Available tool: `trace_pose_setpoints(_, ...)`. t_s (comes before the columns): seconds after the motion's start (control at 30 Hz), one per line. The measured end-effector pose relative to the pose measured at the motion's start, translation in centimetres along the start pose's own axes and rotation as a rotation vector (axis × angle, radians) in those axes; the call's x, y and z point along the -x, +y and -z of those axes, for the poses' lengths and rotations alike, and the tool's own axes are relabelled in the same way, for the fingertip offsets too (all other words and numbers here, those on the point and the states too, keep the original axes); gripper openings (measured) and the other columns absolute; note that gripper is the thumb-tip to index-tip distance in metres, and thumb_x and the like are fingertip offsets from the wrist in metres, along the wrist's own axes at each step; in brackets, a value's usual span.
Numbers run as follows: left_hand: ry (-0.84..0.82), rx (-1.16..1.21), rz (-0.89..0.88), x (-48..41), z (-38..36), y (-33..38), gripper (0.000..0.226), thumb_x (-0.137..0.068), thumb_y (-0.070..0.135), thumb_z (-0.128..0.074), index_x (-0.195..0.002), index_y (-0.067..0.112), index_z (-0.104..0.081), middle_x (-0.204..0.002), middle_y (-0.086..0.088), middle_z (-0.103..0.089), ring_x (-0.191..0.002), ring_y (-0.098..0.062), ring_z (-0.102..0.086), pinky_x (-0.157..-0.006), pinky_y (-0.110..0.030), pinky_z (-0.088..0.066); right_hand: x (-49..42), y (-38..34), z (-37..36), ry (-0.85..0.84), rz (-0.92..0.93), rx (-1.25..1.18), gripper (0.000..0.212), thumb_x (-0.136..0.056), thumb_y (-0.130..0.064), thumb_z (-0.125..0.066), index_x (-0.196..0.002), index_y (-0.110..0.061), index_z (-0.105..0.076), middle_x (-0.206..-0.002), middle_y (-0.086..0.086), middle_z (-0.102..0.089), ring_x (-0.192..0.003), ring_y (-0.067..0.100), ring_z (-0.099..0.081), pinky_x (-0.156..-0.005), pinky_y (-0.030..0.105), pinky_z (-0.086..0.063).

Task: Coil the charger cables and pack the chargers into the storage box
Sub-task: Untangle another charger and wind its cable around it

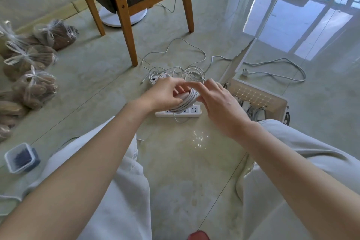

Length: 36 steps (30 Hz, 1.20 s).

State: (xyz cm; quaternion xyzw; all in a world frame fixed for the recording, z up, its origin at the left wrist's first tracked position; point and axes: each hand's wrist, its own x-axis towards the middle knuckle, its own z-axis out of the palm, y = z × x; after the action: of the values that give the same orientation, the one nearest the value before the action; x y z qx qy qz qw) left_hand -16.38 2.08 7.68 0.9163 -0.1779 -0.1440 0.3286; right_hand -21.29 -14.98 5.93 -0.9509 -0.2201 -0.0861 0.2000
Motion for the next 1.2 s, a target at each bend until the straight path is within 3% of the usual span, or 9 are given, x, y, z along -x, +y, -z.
trace_pose_setpoints(0.1,-0.188,0.222,0.105,0.7,1.2,-0.1,0.018,-0.087,0.004,-0.061,-0.102,0.012,-0.065,-0.092,-0.004,-0.068,-0.085,-0.016,-0.065,-0.075,-0.03,-0.054,-0.1,0.5,0.1,-0.042,0.014,-0.041,0.035,-0.096,-0.014,-0.049,-0.128,-0.028,-0.052,-0.107,0.007,-0.048,-0.101,0.024,-0.049,-0.074,0.032,-0.045)
trace_pose_setpoints(0.23,-0.366,0.577,0.197,1.6,1.7,0.4,0.016,-0.092,0.008,-0.055,-0.103,0.015,-0.064,-0.092,0.001,-0.069,-0.082,-0.008,-0.065,-0.074,-0.032,-0.055,-0.5,0.5,0.0,-0.016,-0.037,-0.241,0.03,-0.095,-0.011,-0.039,-0.118,-0.015,-0.058,-0.11,0.007,-0.054,-0.104,0.027,-0.051,-0.084,0.03,-0.04)
trace_pose_setpoints(0.37,-0.295,0.886,0.383,1.7,0.9,1.6,0.025,-0.099,0.021,-0.042,-0.103,0.009,-0.064,-0.097,-0.009,-0.065,-0.084,-0.019,-0.062,-0.08,-0.046,-0.055,-0.7,0.3,0.0,-0.008,-0.244,-0.345,0.018,-0.098,-0.01,-0.037,-0.102,-0.011,-0.054,-0.088,0.0,-0.055,-0.083,0.025,-0.049,-0.064,0.027,-0.026)
trace_pose_setpoints(0.5,-0.275,1.007,0.427,1.6,0.6,1.9,0.052,-0.097,0.054,-0.028,-0.111,0.018,-0.062,-0.1,-0.003,-0.067,-0.092,-0.019,-0.061,-0.086,-0.036,-0.045,-1.1,-0.3,-0.3,0.006,-0.482,-0.431,0.023,-0.102,-0.019,-0.029,-0.084,-0.012,-0.042,-0.077,0.002,-0.049,-0.072,0.021,-0.039,-0.06,0.034,-0.022)
trace_pose_setpoints(0.63,-0.087,0.979,0.337,1.2,-0.1,2.2,0.033,-0.092,0.035,-0.054,-0.113,0.01,-0.057,-0.092,-0.003,-0.062,-0.086,-0.016,-0.057,-0.086,-0.03,-0.043,-1.9,0.0,-1.2,0.029,-0.76,-0.707,0.034,-0.101,-0.023,-0.029,-0.07,-0.017,-0.042,-0.066,-0.002,-0.042,-0.063,0.016,-0.037,-0.057,0.029,-0.029)
trace_pose_setpoints(0.73,0.043,0.981,0.326,1.0,-0.7,2.2,0.047,-0.088,0.028,-0.064,-0.124,-0.001,-0.053,-0.099,-0.008,-0.063,-0.089,-0.018,-0.061,-0.087,-0.031,-0.048,-2.1,-0.7,-1.4,0.015,-0.889,-0.966,0.031,-0.102,-0.026,-0.028,-0.081,-0.013,-0.047,-0.061,-0.001,-0.038,-0.054,0.013,-0.035,-0.053,0.028,-0.031)
trace_pose_setpoints(0.93,0.317,1.129,0.438,0.5,-1.9,2.7,0.063,-0.084,0.031,-0.068,-0.13,-0.004,-0.042,-0.095,-0.012,-0.062,-0.076,-0.021,-0.064,-0.058,-0.03,-0.056,-1.3,-2.1,-2.6,-0.069,-0.789,-0.858,0.032,-0.1,-0.022,-0.031,-0.078,-0.011,-0.051,-0.074,0.009,-0.062,-0.054,0.011,-0.038,-0.059,0.031,-0.034)
trace_pose_setpoints(1.1,0.448,1.084,0.482,0.3,-1.3,2.3,0.026,-0.085,0.031,-0.068,-0.088,0.009,-0.055,-0.072,-0.006,-0.06,-0.058,-0.016,-0.06,-0.052,-0.024,-0.052,-1.1,-2.0,-1.1,-0.136,-0.6,-0.653,0.026,-0.097,-0.008,-0.031,-0.079,-0.015,-0.047,-0.074,-0.005,-0.062,-0.06,0.013,-0.048,-0.051,0.02,-0.038)
trace_pose_setpoints(1.2,0.4,1.109,0.475,0.3,-0.8,2.3,0.023,-0.084,0.03,-0.069,-0.082,0.011,-0.057,-0.078,-0.01,-0.061,-0.061,-0.019,-0.06,-0.057,-0.028,-0.053,-0.6,-0.8,-0.5,-0.162,-0.493,-0.408,0.021,-0.094,-0.003,-0.034,-0.1,-0.007,-0.054,-0.092,0.007,-0.066,-0.083,0.024,-0.06,-0.075,0.033,-0.05)
